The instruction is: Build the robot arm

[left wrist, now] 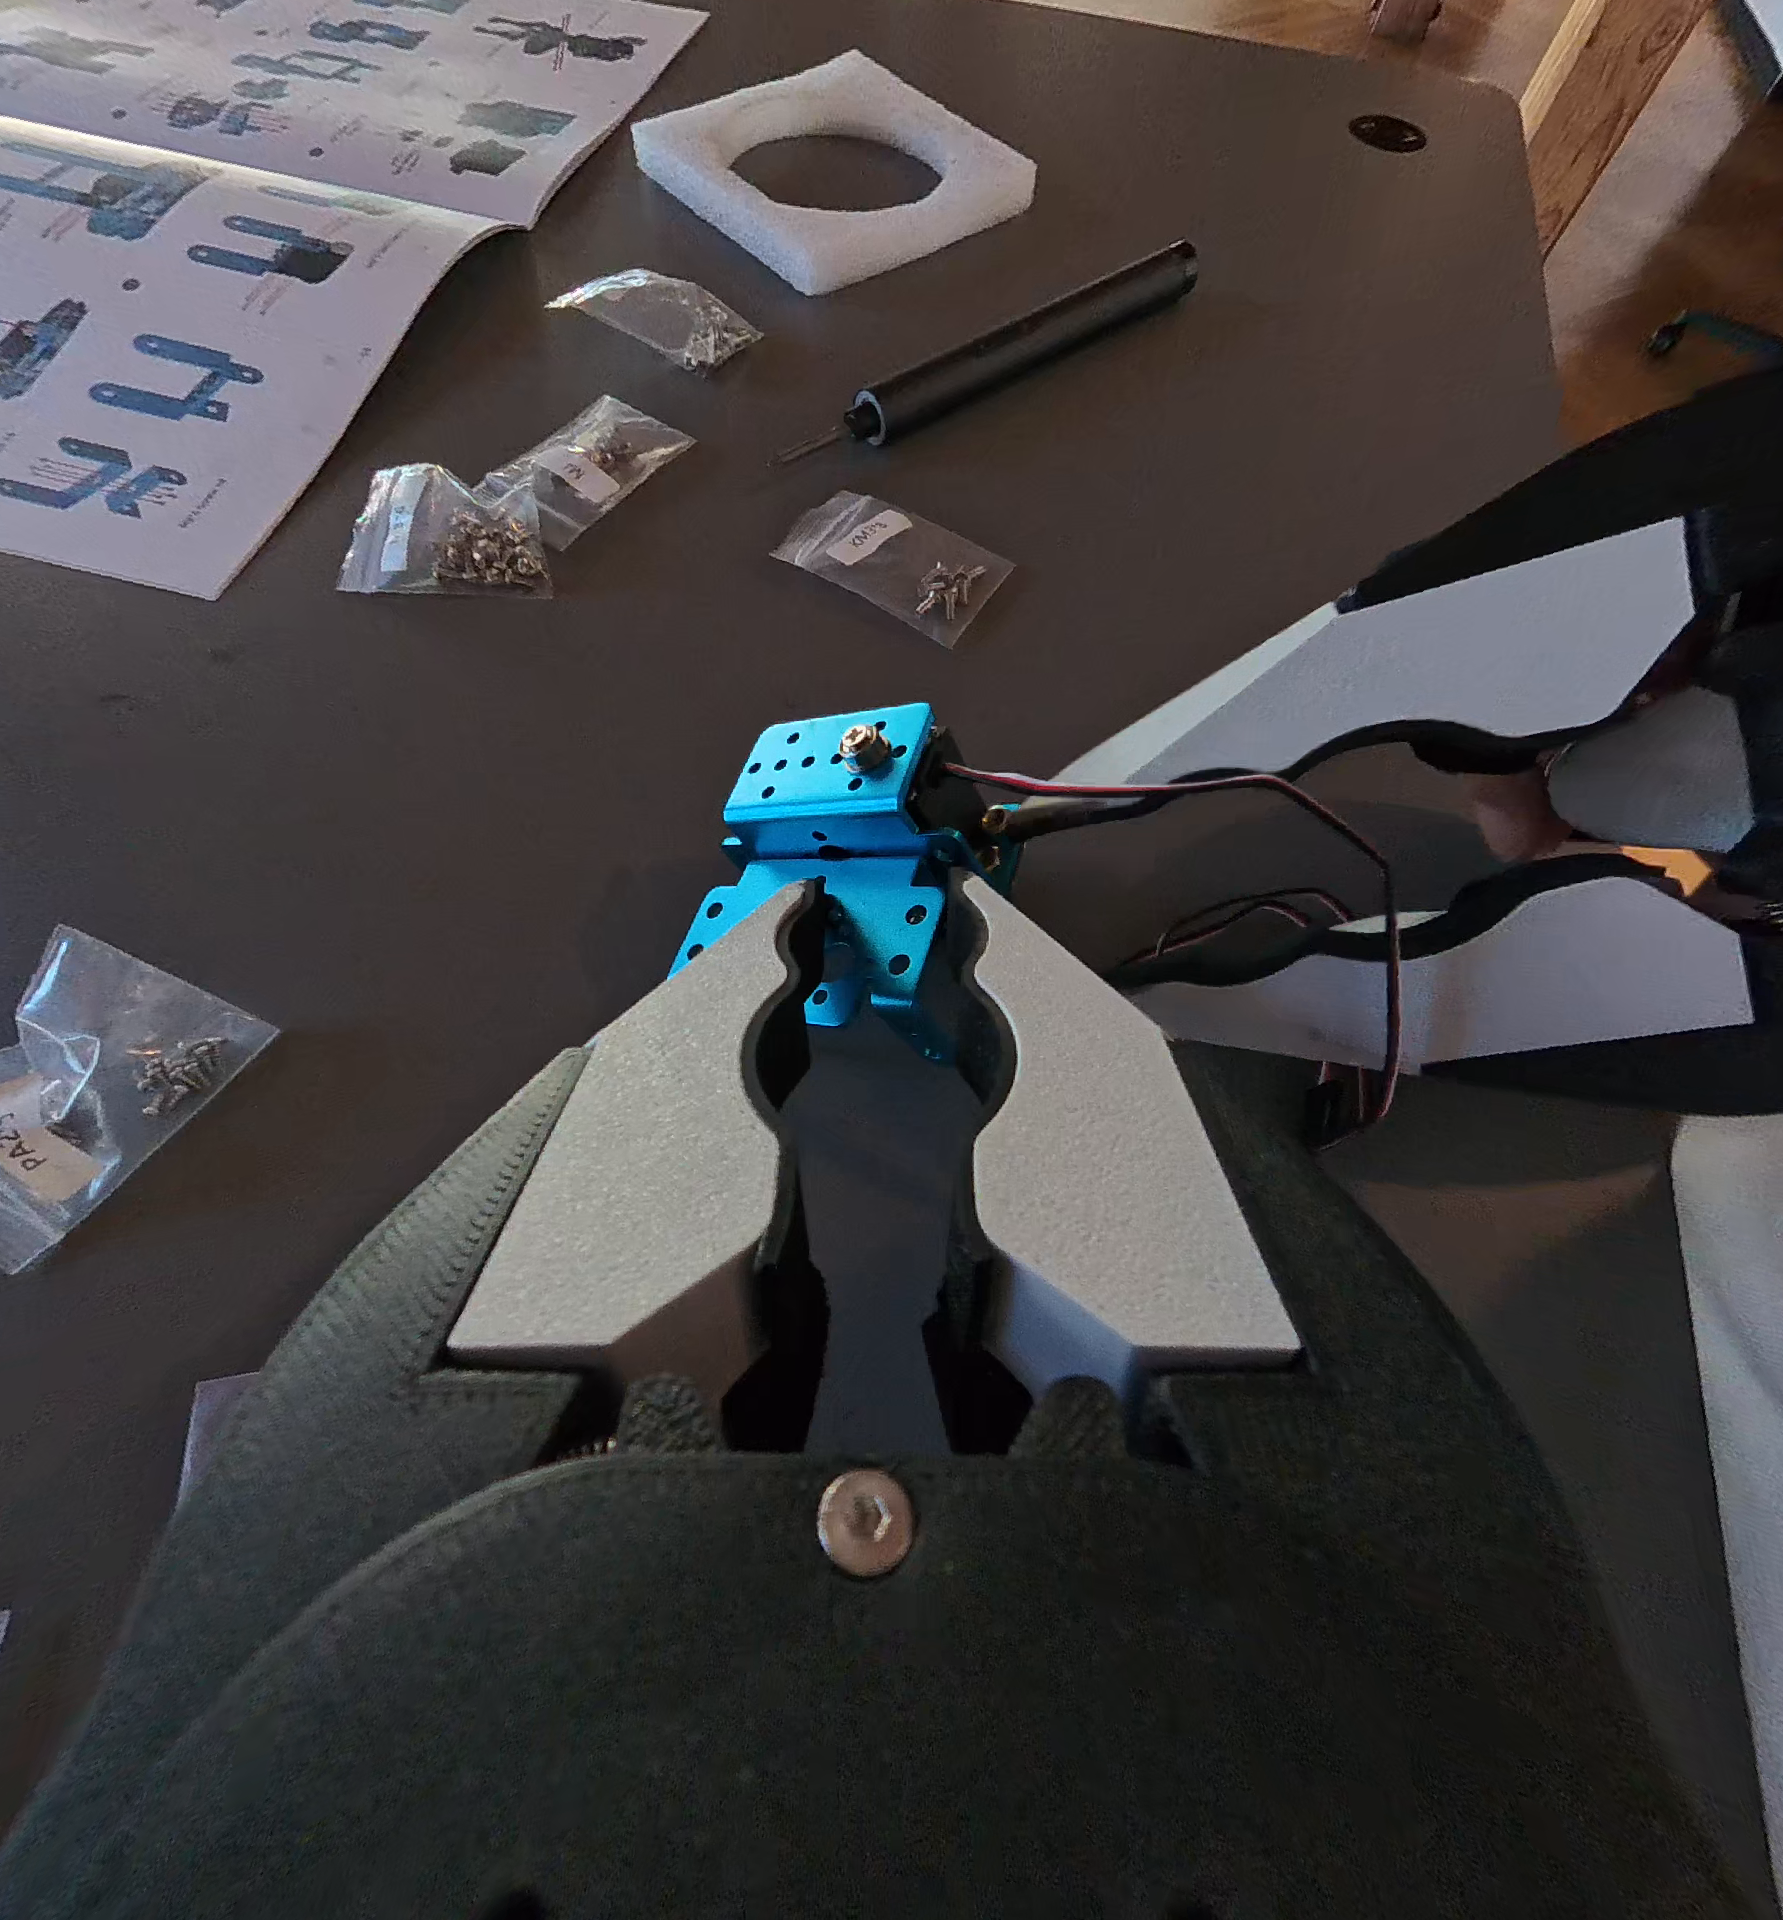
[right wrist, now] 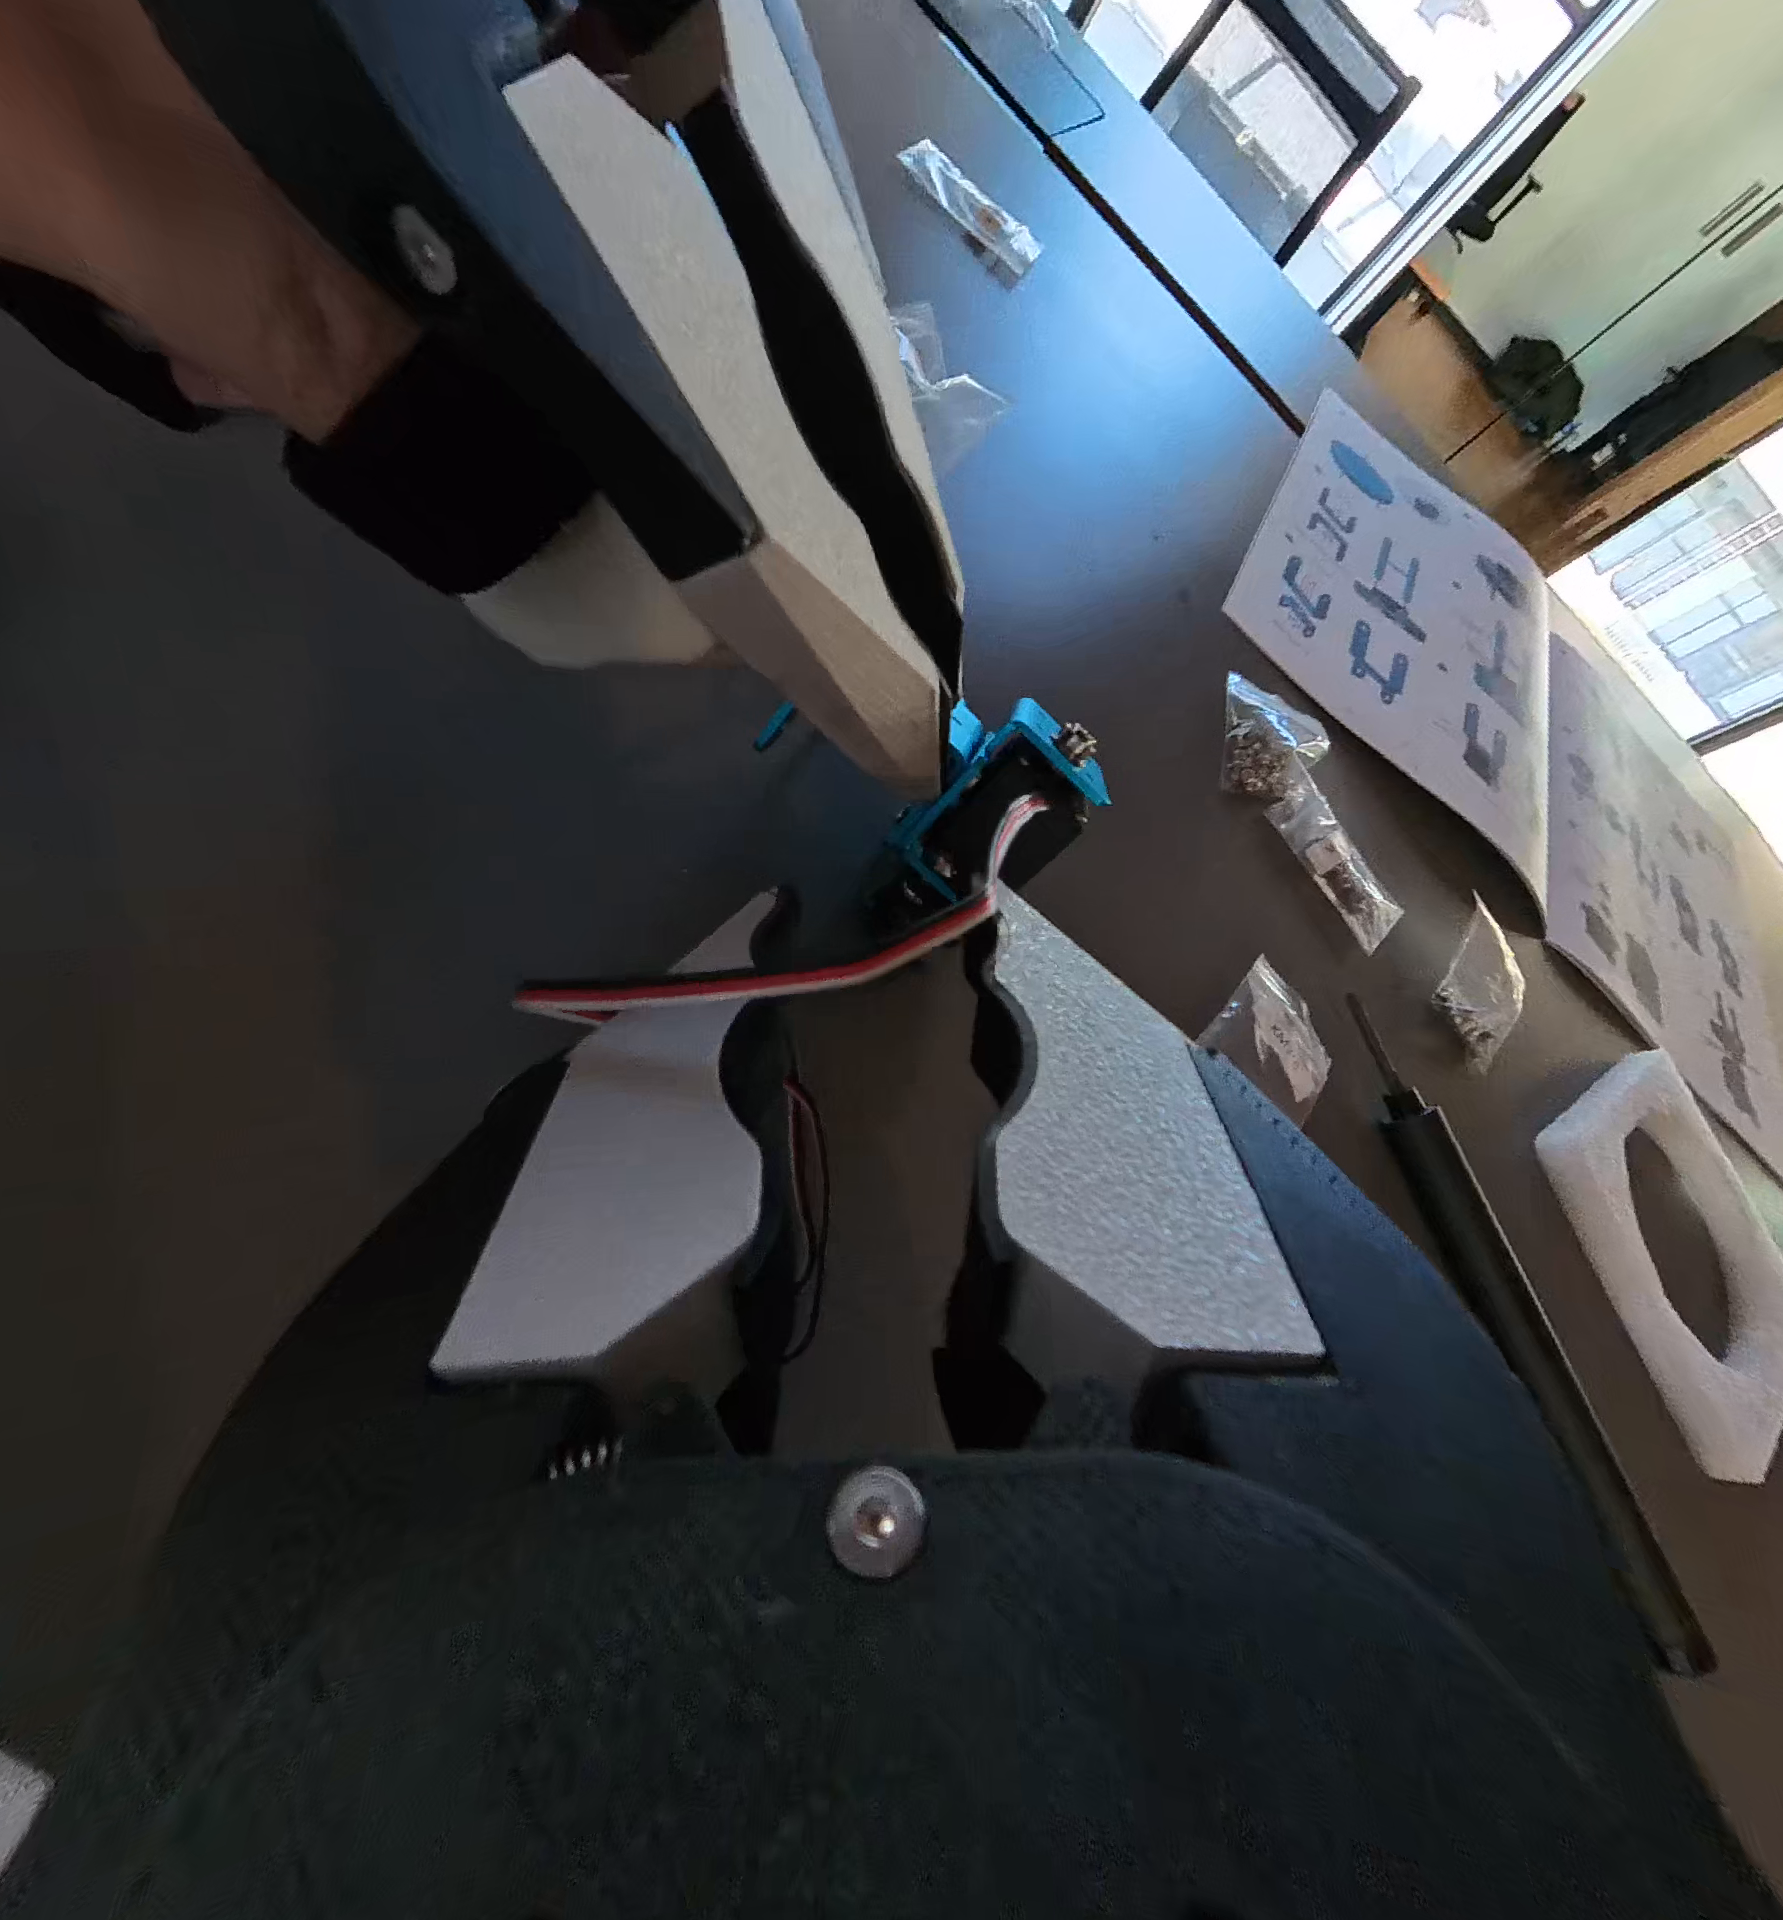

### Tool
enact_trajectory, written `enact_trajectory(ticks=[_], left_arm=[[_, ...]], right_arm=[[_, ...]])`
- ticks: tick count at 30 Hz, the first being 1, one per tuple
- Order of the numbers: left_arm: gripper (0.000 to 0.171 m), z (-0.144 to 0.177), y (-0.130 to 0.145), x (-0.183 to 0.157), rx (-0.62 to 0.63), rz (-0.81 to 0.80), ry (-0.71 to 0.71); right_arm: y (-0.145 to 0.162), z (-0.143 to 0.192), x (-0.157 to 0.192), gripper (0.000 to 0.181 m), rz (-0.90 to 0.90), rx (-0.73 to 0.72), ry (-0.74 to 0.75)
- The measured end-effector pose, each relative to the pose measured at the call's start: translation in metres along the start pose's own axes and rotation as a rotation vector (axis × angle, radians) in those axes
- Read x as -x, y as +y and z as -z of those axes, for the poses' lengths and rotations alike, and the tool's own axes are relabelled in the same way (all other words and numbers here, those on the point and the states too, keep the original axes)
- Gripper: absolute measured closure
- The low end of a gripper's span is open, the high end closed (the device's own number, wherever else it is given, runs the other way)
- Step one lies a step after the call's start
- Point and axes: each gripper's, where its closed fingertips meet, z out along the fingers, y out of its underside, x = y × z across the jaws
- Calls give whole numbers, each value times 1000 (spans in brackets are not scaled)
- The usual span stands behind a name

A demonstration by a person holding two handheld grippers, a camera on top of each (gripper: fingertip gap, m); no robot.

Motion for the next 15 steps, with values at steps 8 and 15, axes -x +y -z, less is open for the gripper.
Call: enact_trajectory(ticks=[8, 15], left_arm=[[148, 0, 0, -1, 2, -4, -1], [148, -2, -1, -3, -2, -12, 4]], right_arm=[[-2, -1, 5, 149, 34, 7, -10], [-4, 0, 8, 160, 34, -10, -43]])
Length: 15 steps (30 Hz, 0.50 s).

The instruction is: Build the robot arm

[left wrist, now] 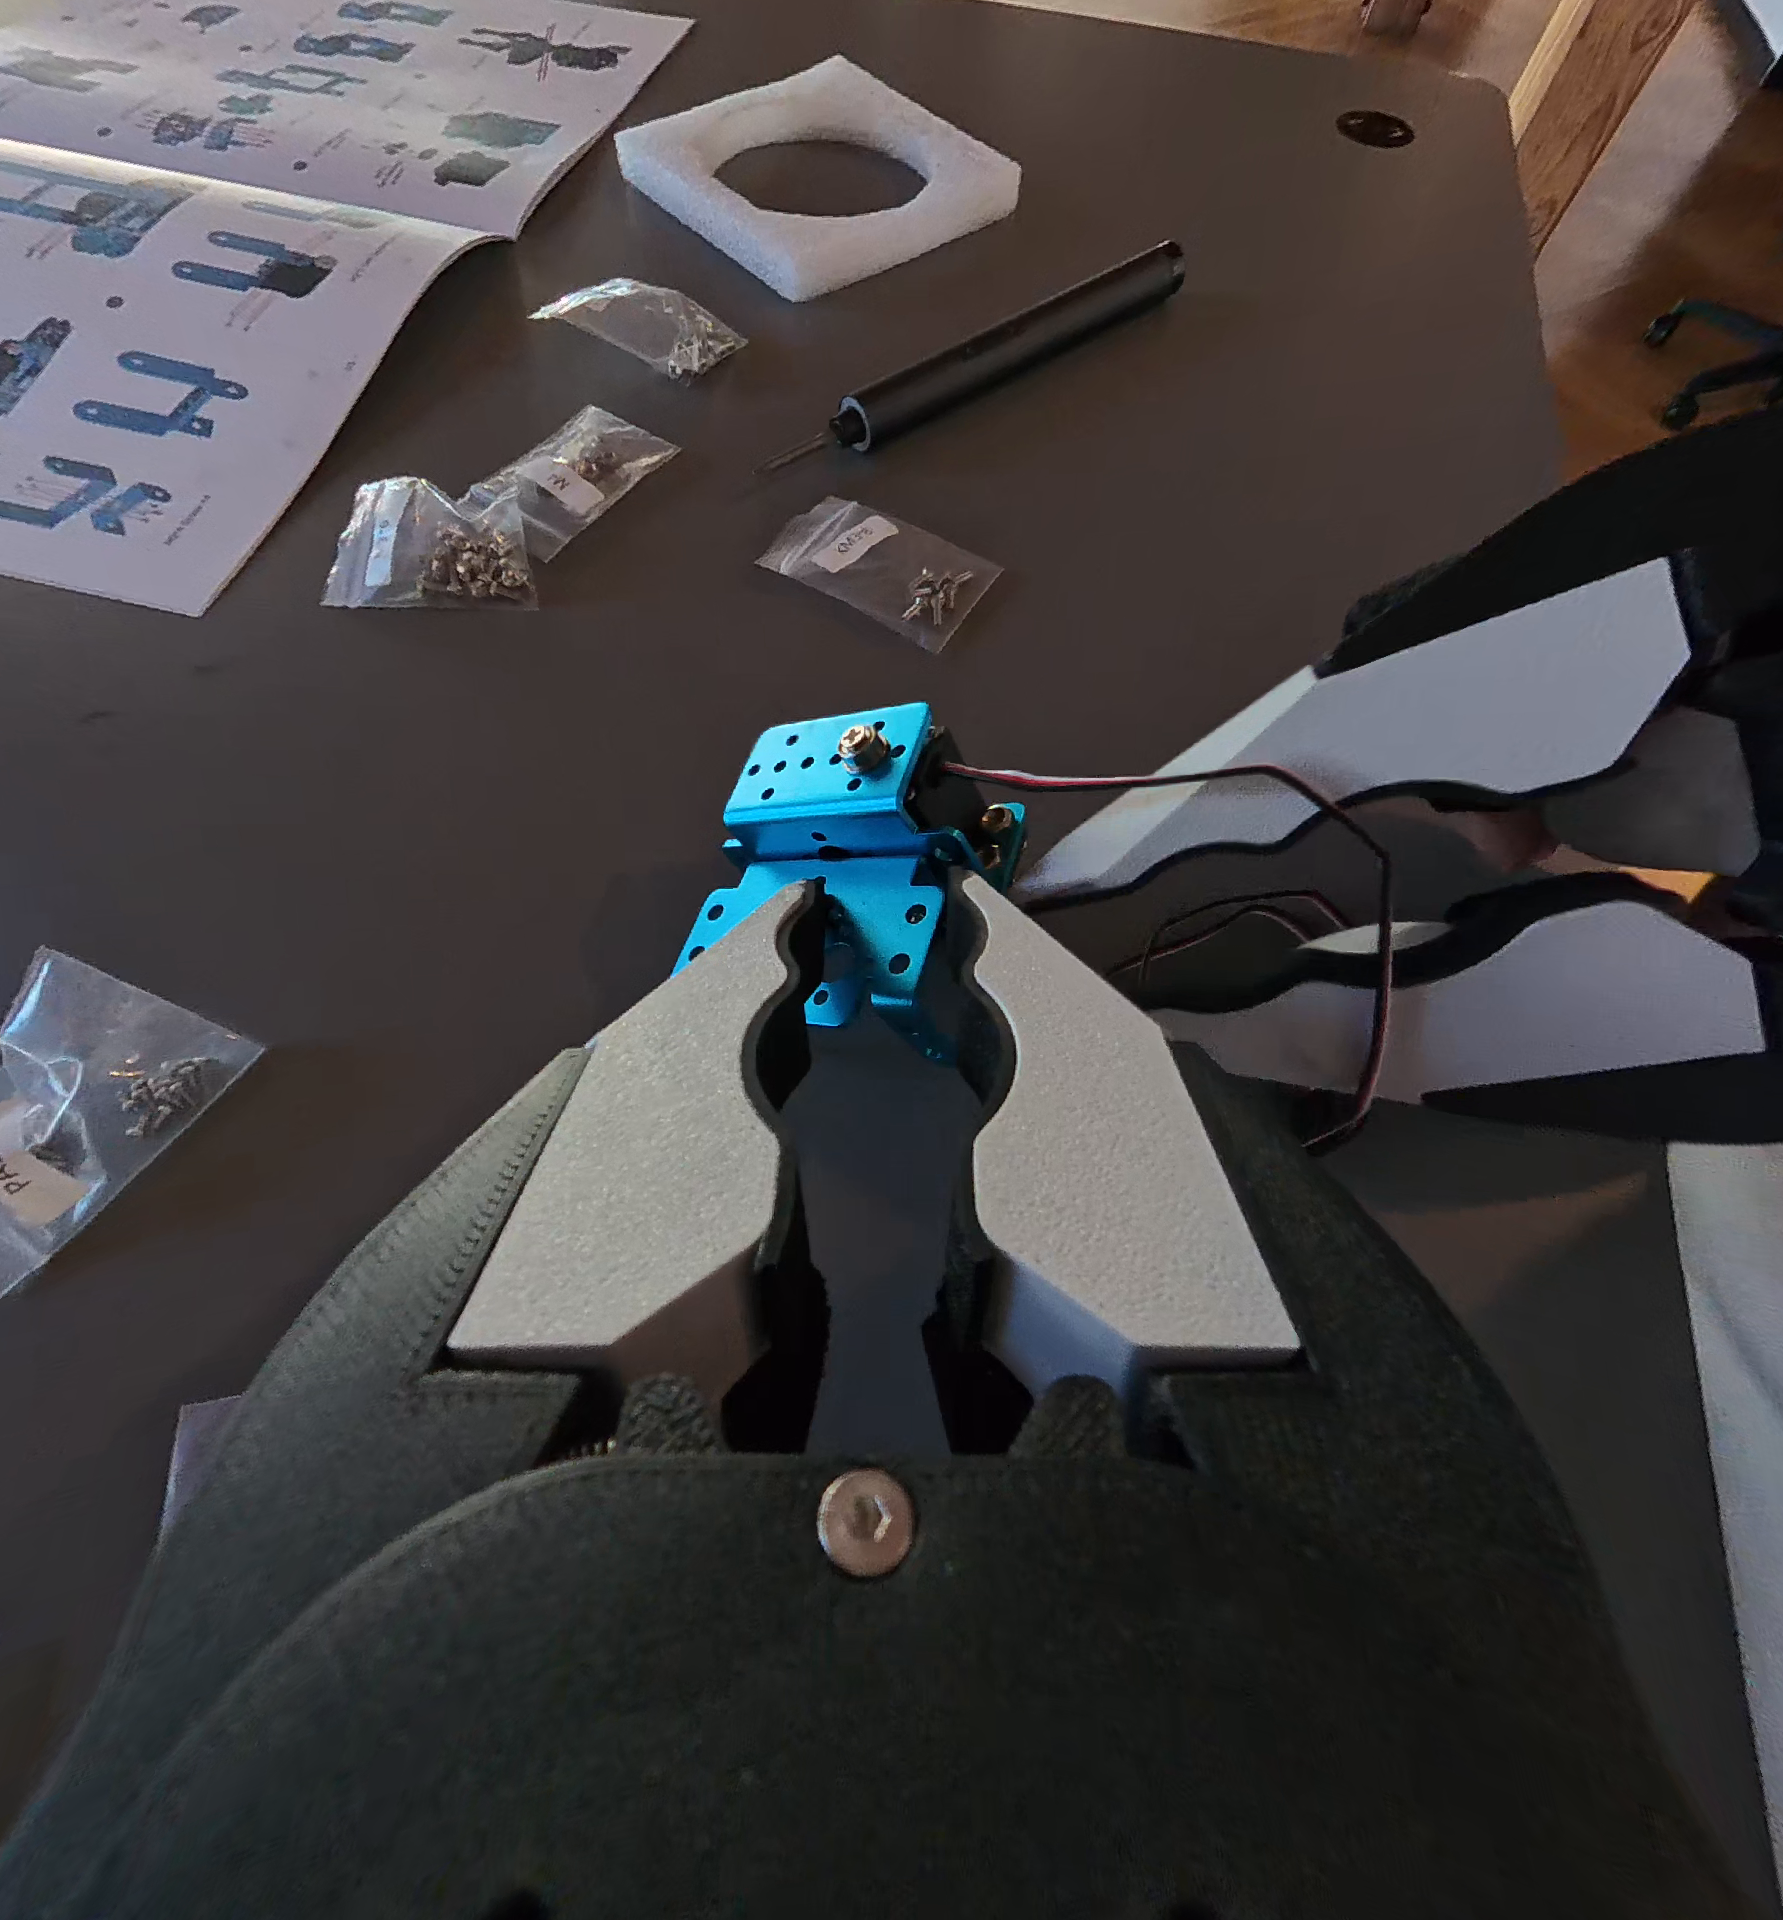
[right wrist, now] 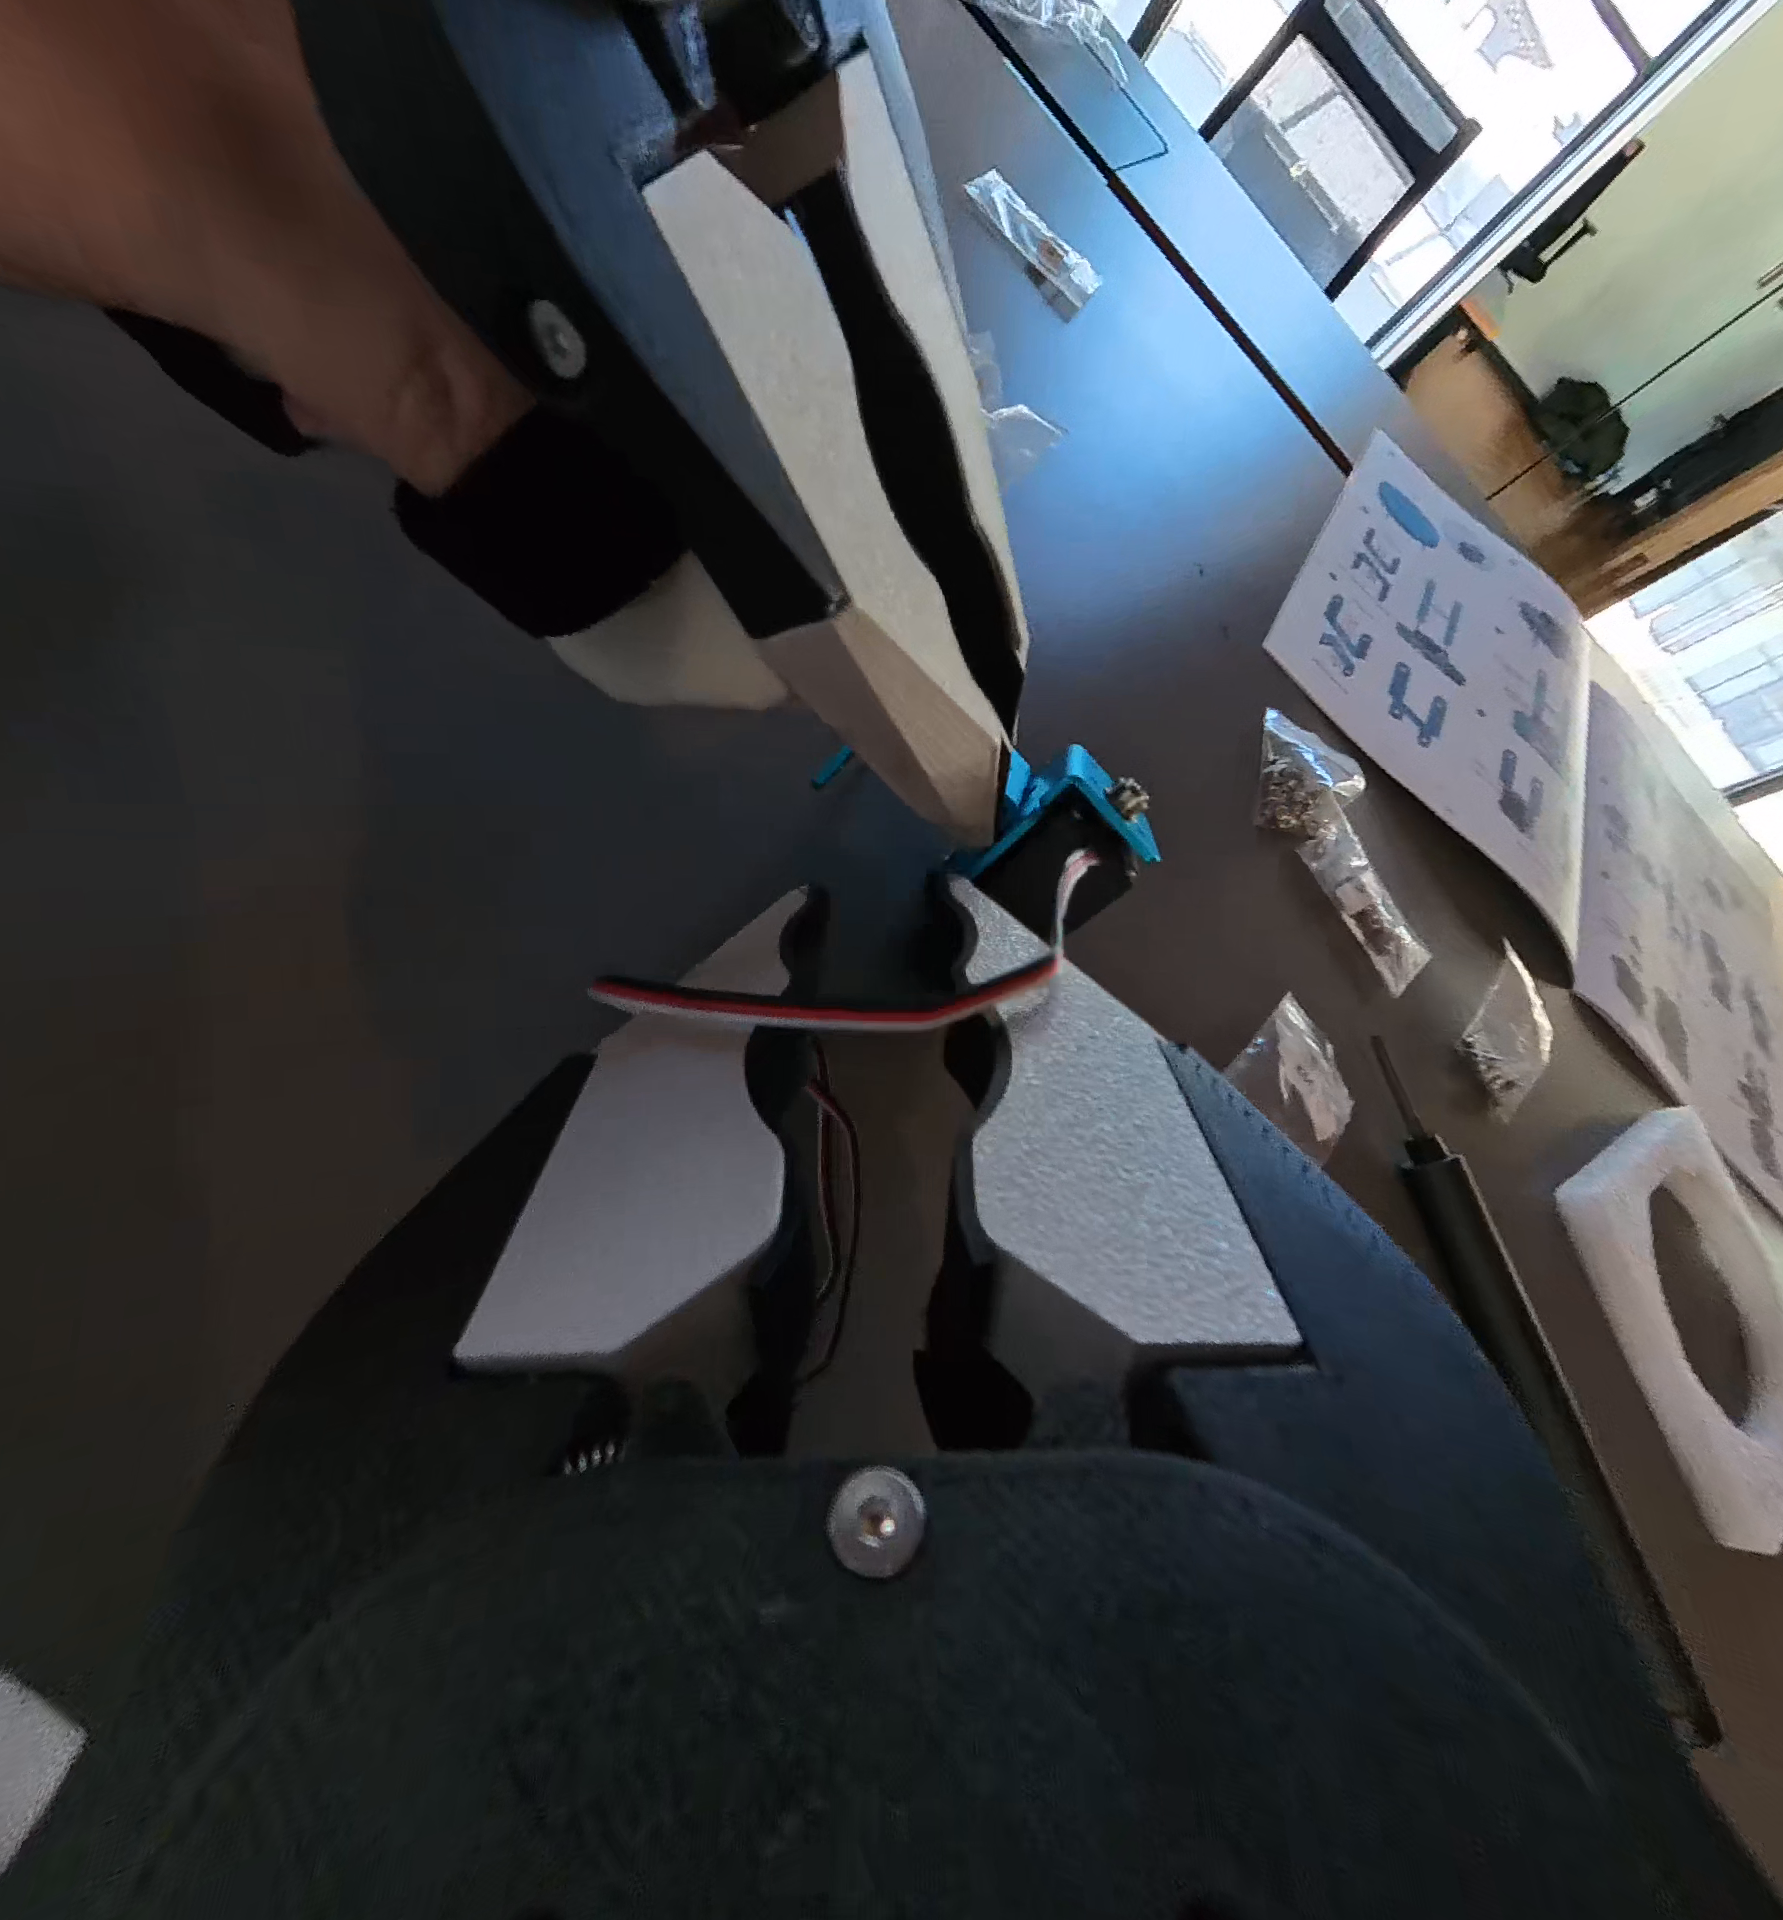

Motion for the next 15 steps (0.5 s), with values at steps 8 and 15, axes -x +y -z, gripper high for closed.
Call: enact_trajectory(ticks=[8, 15], left_arm=[[148, 0, 0, 2, -5, 12, 0], [148, 0, -1, 3, -18, 32, 6]], right_arm=[[5, -1, -5, 147, -35, 11, 20], [1, 3, 3, 152, -124, -36, -55]])
